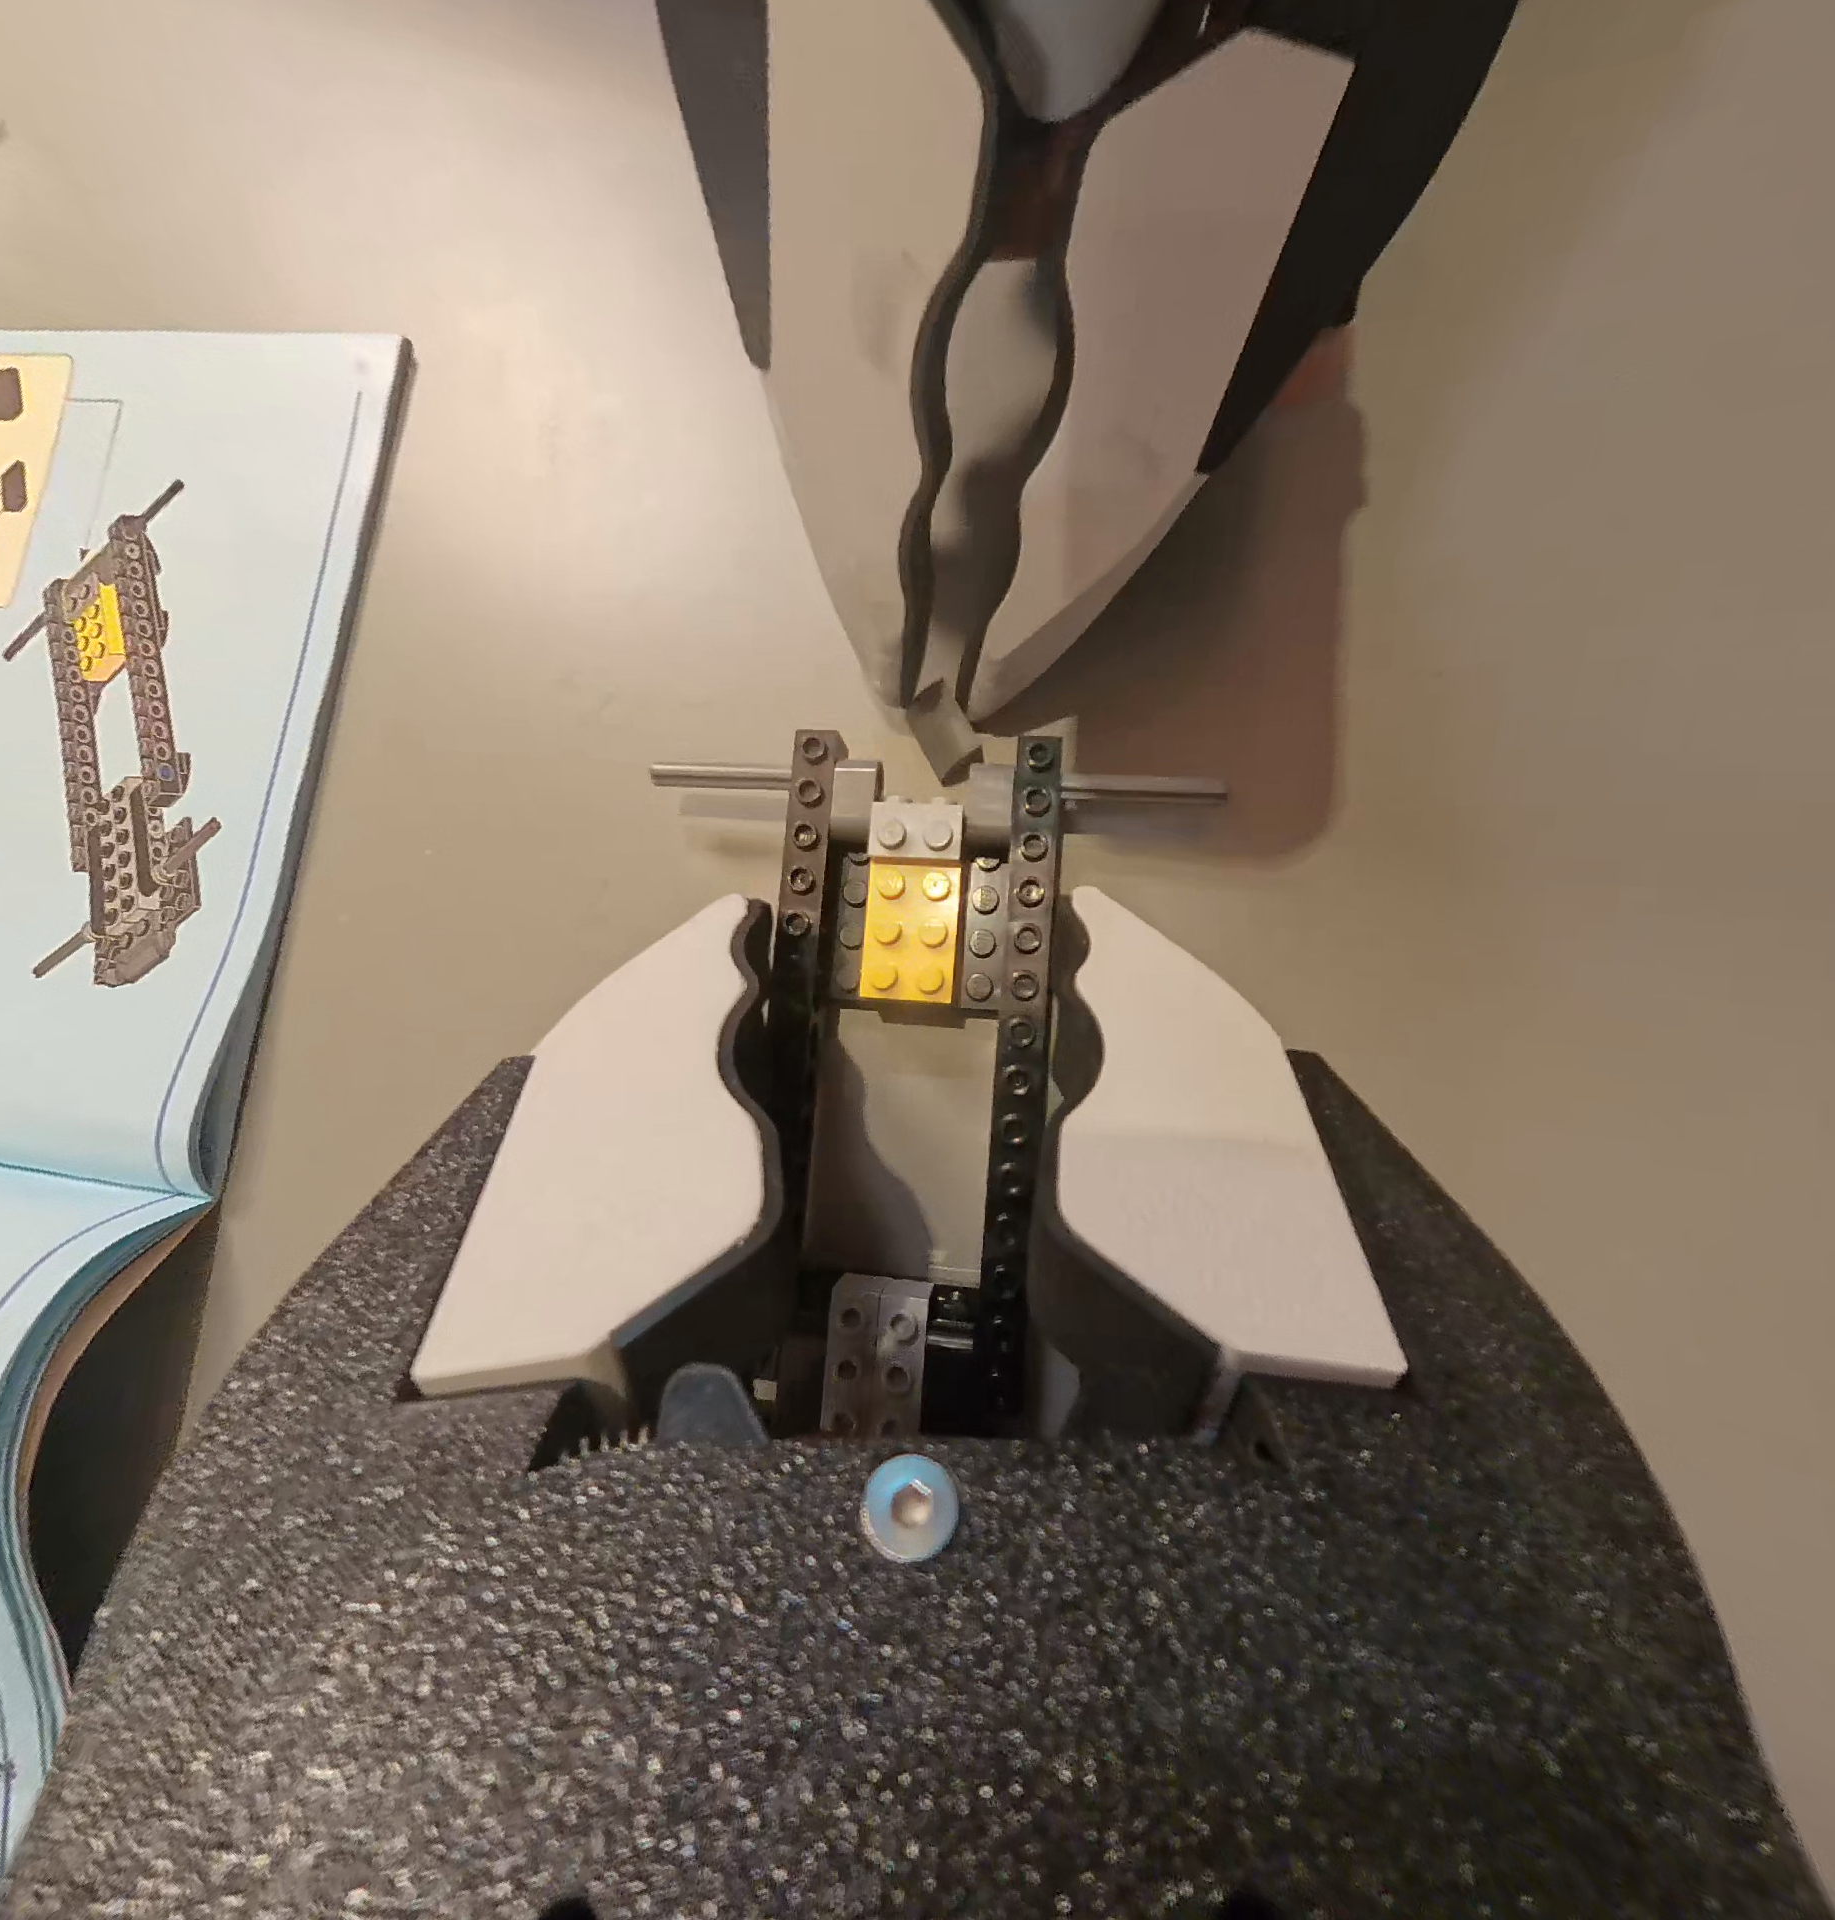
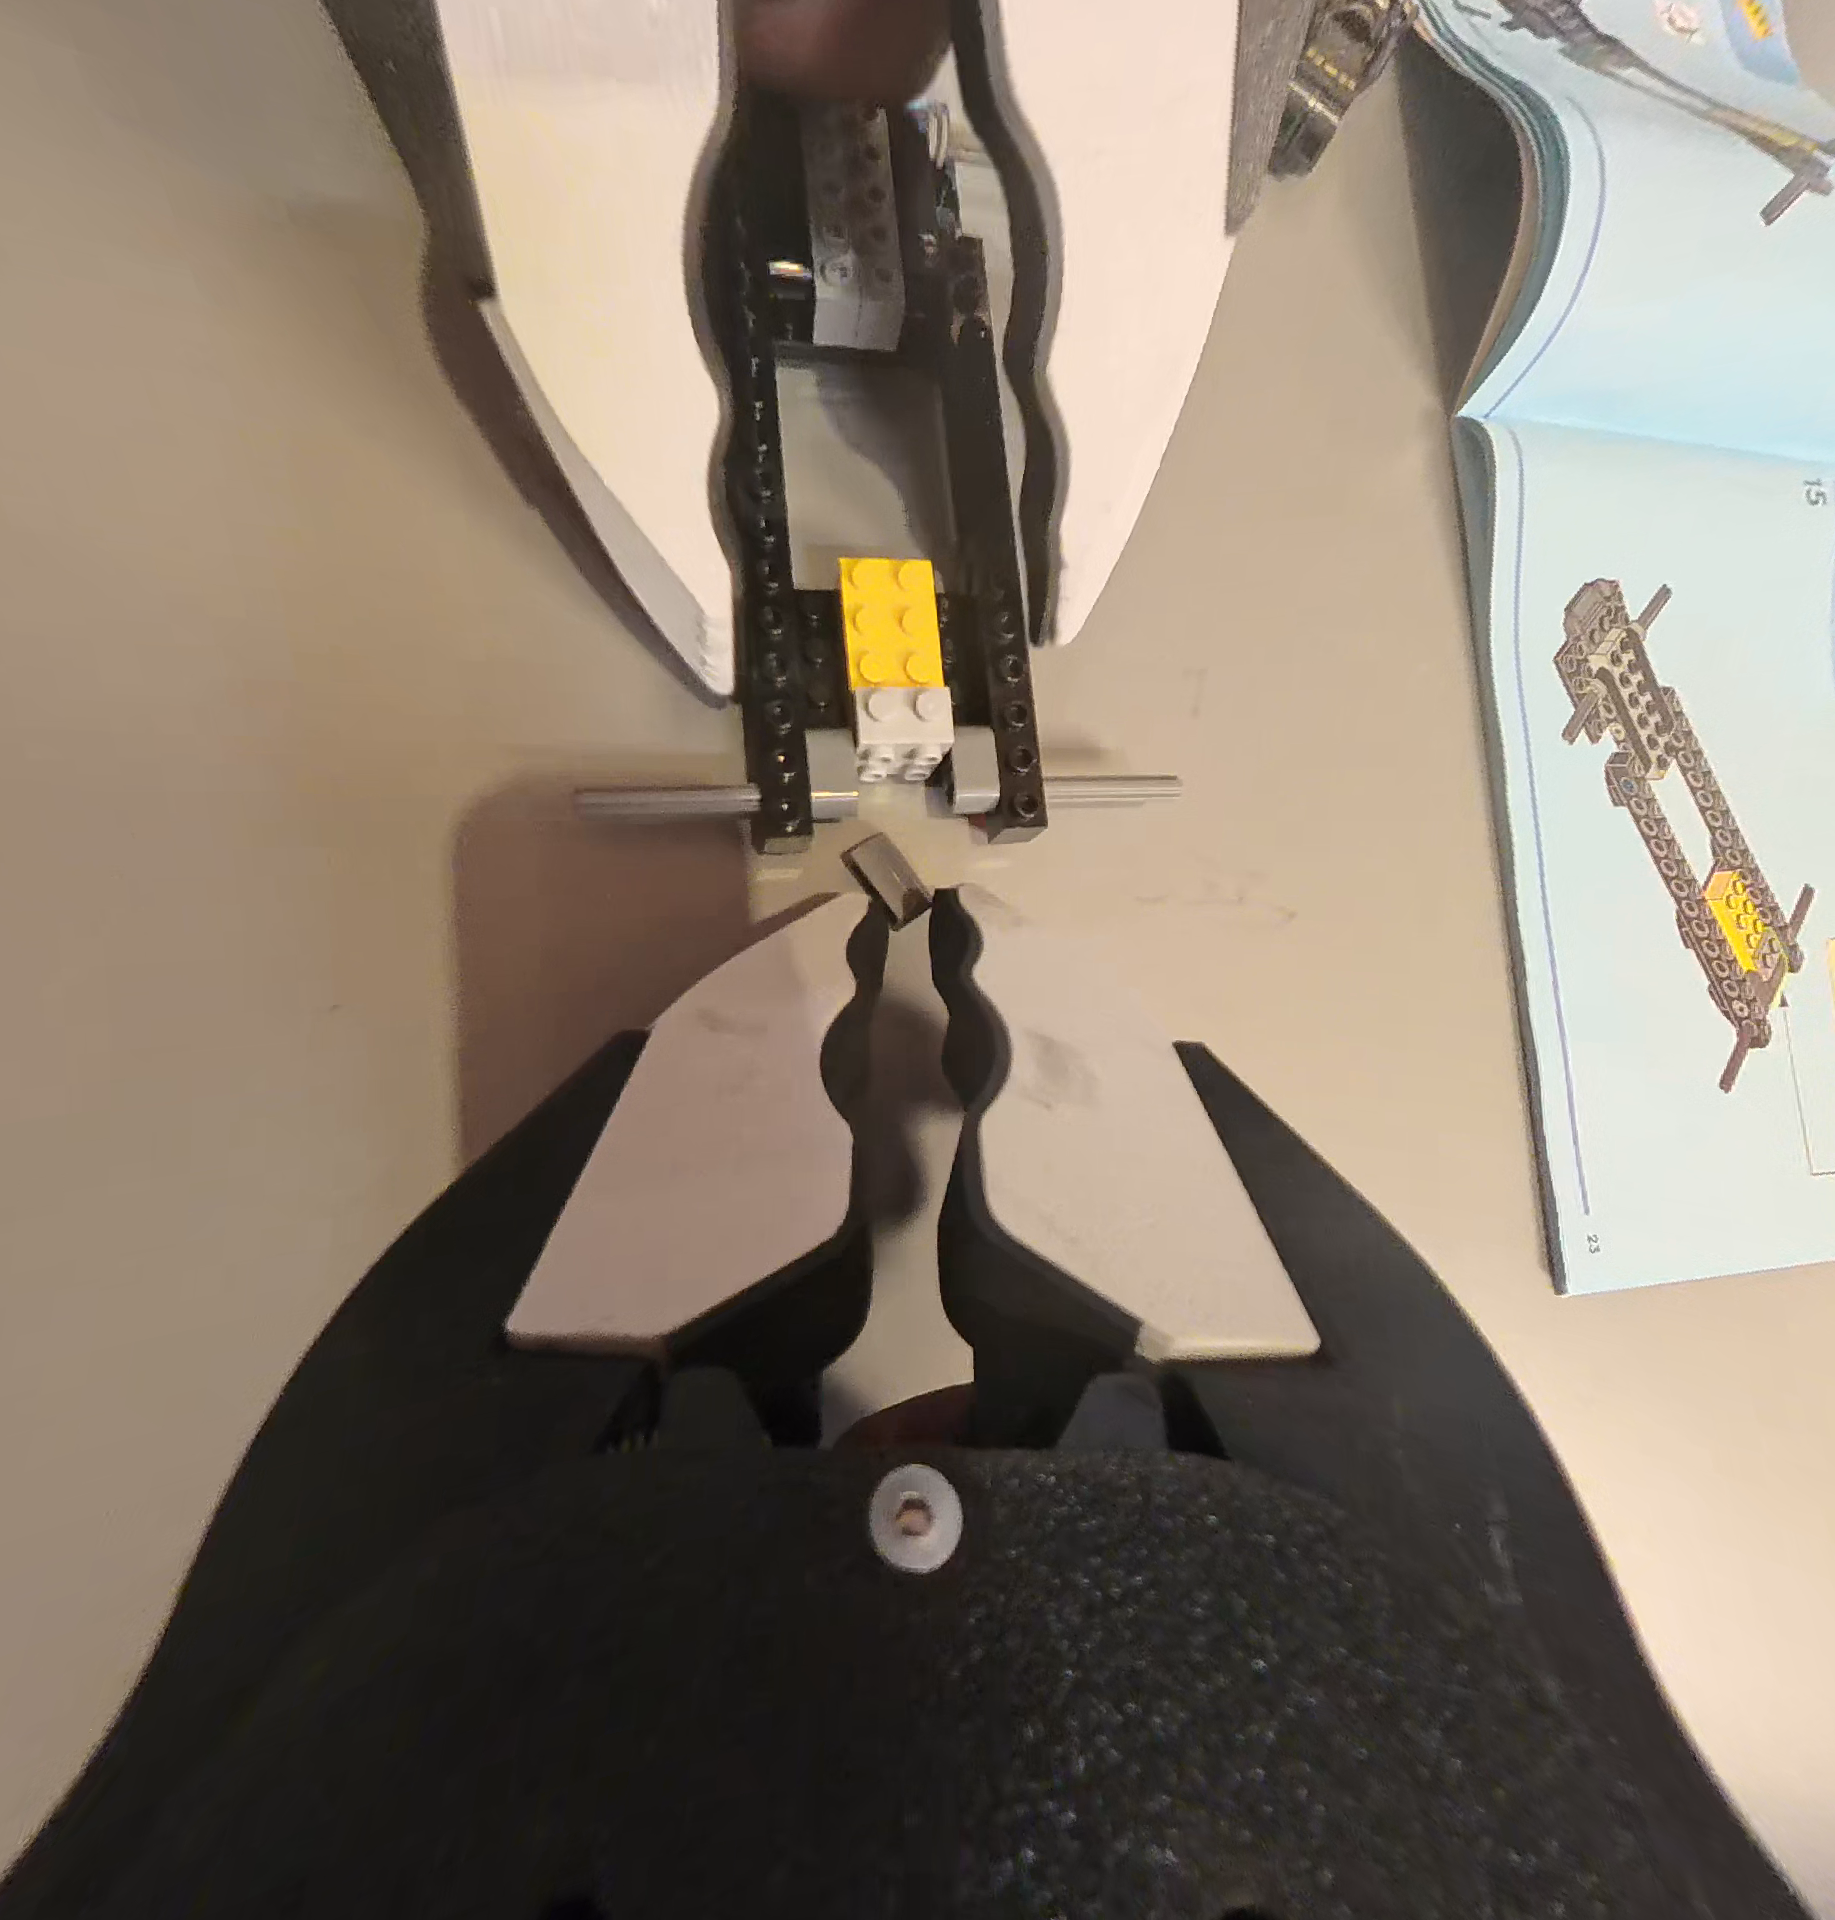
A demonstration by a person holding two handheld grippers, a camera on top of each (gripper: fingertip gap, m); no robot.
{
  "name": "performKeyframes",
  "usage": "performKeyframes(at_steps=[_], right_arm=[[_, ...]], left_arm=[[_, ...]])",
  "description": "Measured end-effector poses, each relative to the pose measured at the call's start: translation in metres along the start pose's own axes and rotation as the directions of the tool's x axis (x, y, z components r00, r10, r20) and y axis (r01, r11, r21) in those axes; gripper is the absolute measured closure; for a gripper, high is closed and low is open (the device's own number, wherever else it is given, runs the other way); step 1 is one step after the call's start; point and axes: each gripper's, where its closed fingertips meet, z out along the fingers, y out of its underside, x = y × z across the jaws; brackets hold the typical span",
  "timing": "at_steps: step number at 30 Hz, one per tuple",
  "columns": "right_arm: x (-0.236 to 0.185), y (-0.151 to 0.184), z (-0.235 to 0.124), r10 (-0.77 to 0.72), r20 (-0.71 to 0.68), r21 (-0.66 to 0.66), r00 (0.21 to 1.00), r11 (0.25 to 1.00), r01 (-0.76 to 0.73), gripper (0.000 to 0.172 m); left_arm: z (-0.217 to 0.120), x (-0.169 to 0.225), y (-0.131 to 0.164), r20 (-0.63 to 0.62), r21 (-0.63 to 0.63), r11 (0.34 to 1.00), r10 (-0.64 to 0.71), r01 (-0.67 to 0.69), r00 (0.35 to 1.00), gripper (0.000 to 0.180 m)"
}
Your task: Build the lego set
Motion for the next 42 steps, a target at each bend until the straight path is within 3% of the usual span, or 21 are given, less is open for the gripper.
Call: performKeyframes(at_steps=[10, 17, 20, 23, 26, 30, 34, 38, 42], right_arm=[[0.006, 0.005, -0.008, 0.03, -0.02, 0.05, 0.999, 0.998, -0.029, 0.165], [0.015, -0.018, -0.03, 0.185, 0.027, 0.25, 0.982, 0.95, -0.186, 0.166], [0.02, -0.027, -0.039, 0.177, -0.003, 0.341, 0.984, 0.925, -0.165, 0.166], [0.023, -0.032, -0.043, 0.164, -0.04, 0.381, 0.986, 0.914, -0.136, 0.166], [0.027, -0.036, -0.048, 0.152, -0.085, 0.418, 0.985, 0.903, -0.103, 0.166], [0.031, -0.04, -0.054, 0.116, -0.169, 0.444, 0.979, 0.895, -0.03, 0.166], [0.031, -0.044, -0.057, 0.082, -0.235, 0.456, 0.969, 0.889, 0.035, 0.166], [0.03, -0.047, -0.058, 0.046, -0.292, 0.452, 0.955, 0.887, 0.095, 0.165], [0.029, -0.044, -0.055, 0.013, -0.321, 0.426, 0.947, 0.895, 0.132, 0.16]], left_arm=[[-0.019, -0.004, -0.035, -0.046, 0.23, 0.966, -0.112, 0.12, 0.993, 0.128], [-0.016, -0.001, -0.052, 0.053, 0.282, 0.959, -0.016, 0.0, 0.998, 0.141], [-0.015, -0.004, -0.055, -0.013, 0.286, 0.946, -0.155, 0.153, 0.988, 0.147], [-0.019, -0.005, -0.062, -0.152, 0.323, 0.877, -0.321, 0.354, 0.935, 0.147], [-0.022, -0.01, -0.064, -0.277, 0.321, 0.777, -0.47, 0.541, 0.838, 0.147], [-0.026, -0.01, -0.073, -0.428, 0.304, 0.651, -0.559, 0.695, 0.711, 0.148], [-0.027, -0.008, -0.08, -0.51, 0.286, 0.58, -0.581, 0.763, 0.634, 0.15], [-0.025, -0.008, -0.084, -0.527, 0.287, 0.542, -0.599, 0.79, 0.603, 0.167], [-0.022, -0.01, -0.082, -0.466, 0.321, 0.583, -0.589, 0.746, 0.661, 0.169]])
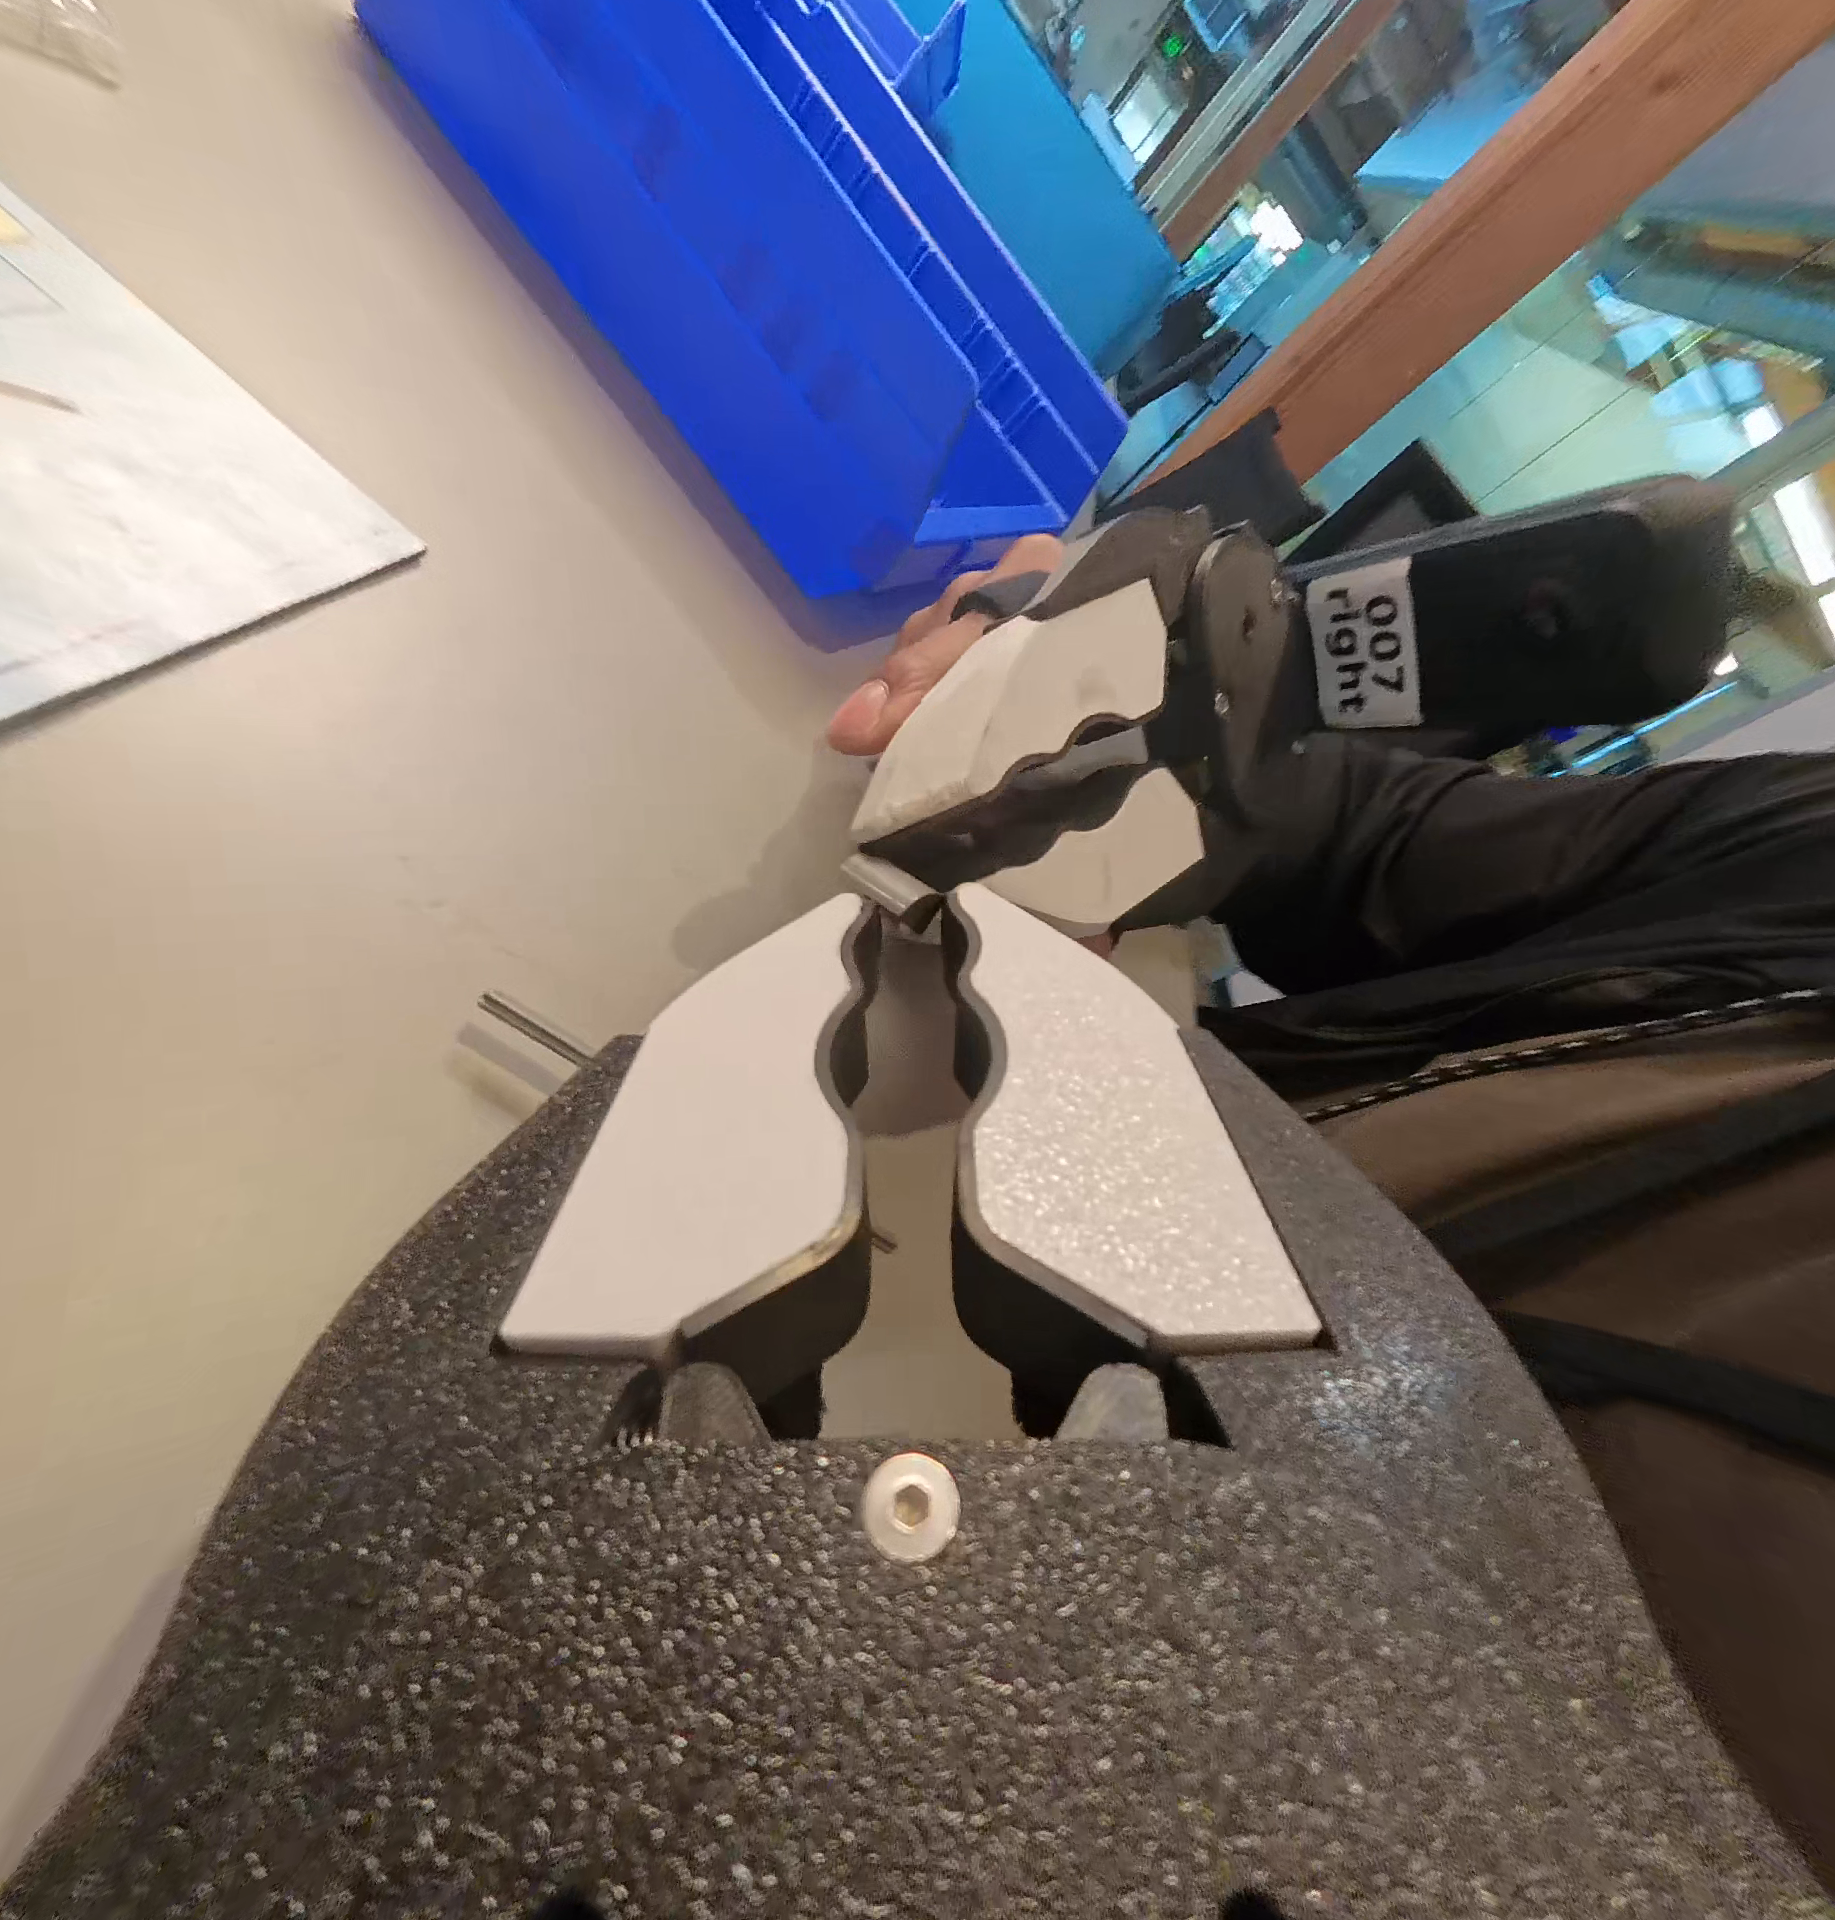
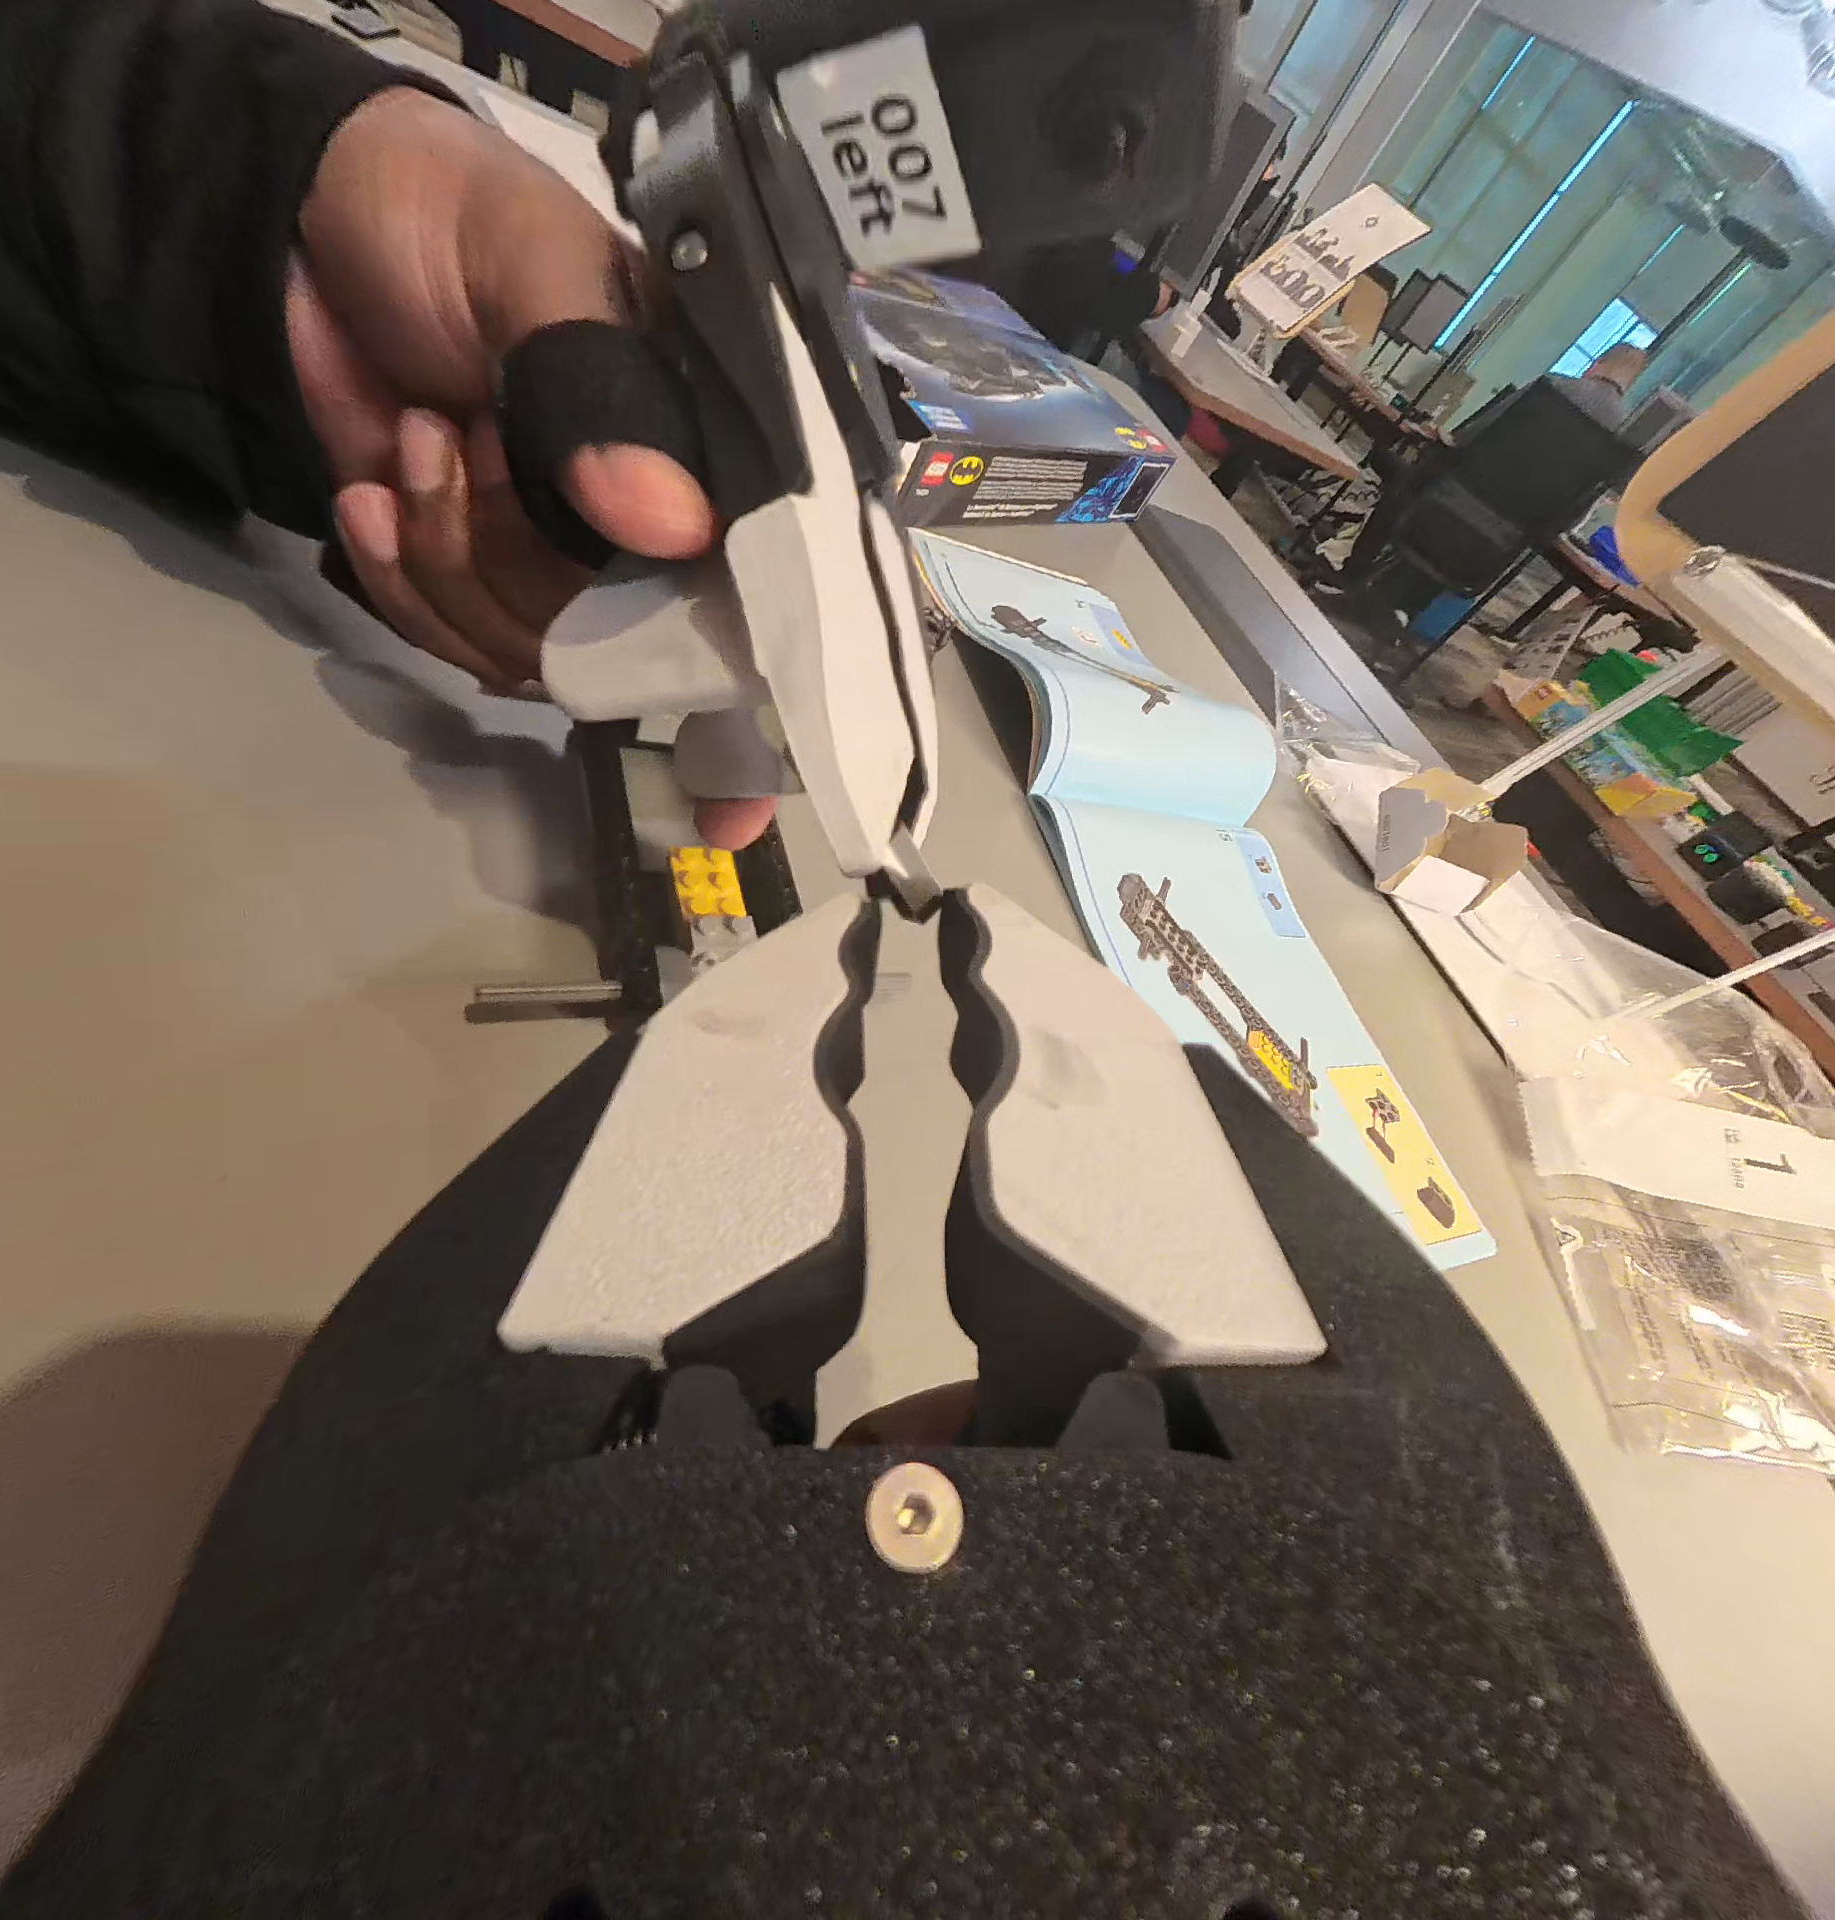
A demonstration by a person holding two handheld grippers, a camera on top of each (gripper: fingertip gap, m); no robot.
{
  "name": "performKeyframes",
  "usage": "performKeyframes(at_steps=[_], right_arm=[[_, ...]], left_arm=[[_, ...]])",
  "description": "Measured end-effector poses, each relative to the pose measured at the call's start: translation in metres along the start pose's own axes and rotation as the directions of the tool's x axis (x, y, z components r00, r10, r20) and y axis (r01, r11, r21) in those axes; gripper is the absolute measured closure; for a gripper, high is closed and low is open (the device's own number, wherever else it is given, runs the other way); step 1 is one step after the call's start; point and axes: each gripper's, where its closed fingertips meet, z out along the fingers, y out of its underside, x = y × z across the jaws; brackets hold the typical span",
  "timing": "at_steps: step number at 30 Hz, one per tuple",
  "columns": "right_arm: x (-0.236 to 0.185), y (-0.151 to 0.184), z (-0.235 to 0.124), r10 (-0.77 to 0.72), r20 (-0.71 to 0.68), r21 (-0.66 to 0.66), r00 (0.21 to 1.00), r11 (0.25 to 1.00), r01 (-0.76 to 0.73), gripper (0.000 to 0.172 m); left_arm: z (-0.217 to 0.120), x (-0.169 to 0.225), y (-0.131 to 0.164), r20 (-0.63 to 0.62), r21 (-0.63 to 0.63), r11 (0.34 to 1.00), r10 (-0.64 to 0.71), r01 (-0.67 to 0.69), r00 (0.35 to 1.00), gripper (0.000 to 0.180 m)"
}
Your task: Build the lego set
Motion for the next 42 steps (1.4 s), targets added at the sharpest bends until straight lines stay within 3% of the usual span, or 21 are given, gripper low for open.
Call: performKeyframes(at_steps=[3, 5, 7, 10, 13, 23, 28, 35, 42], right_arm=[[0.0, 0.006, -0.001, -0.02, 0.013, -0.022, 1.0, 1.0, 0.021, 0.156], [0.0, 0.007, -0.003, -0.045, 0.016, -0.022, 0.999, 0.999, 0.045, 0.155], [0.0, 0.007, -0.003, -0.059, 0.017, -0.027, 0.998, 0.998, 0.059, 0.154], [-0.004, 0.01, -0.002, -0.102, 0.024, -0.052, 0.995, 0.993, 0.103, 0.154], [-0.009, 0.014, -0.003, -0.129, 0.058, -0.07, 0.99, 0.989, 0.133, 0.153], [-0.023, 0.03, -0.002, -0.2, 0.136, -0.164, 0.97, 0.962, 0.221, 0.151], [-0.02, 0.038, -0.003, 0.03, 0.127, -0.288, 0.991, 0.958, 0.008, 0.145], [-0.021, 0.034, -0.005, 0.325, 0.139, -0.294, 0.936, 0.916, -0.274, 0.145], [-0.023, 0.037, -0.002, 0.387, 0.113, -0.318, 0.915, 0.886, -0.336, 0.145]], left_arm=[[-0.001, -0.008, 0.001, 0.132, -0.048, 0.981, 0.191, -0.186, 0.973, 0.171], [-0.002, -0.01, 0.002, 0.223, -0.115, 0.93, 0.367, -0.349, 0.903, 0.171], [-0.002, -0.01, 0.004, 0.277, -0.205, 0.851, 0.524, -0.483, 0.805, 0.171], [0.0, -0.014, 0.011, 0.312, -0.364, 0.681, 0.732, -0.635, 0.606, 0.171], [0.003, -0.018, 0.021, 0.286, -0.484, 0.542, 0.84, -0.687, 0.461, 0.172], [0.007, -0.029, 0.031, 0.23, -0.652, 0.321, 0.947, -0.687, 0.223, 0.172], [0.008, -0.036, 0.033, 0.22, -0.709, 0.255, 0.966, -0.658, 0.137, 0.172], [0.009, -0.04, 0.034, 0.214, -0.742, 0.204, 0.975, -0.638, 0.064, 0.172], [0.011, -0.039, 0.033, 0.207, -0.763, 0.164, 0.978, -0.626, 0.004, 0.172]])
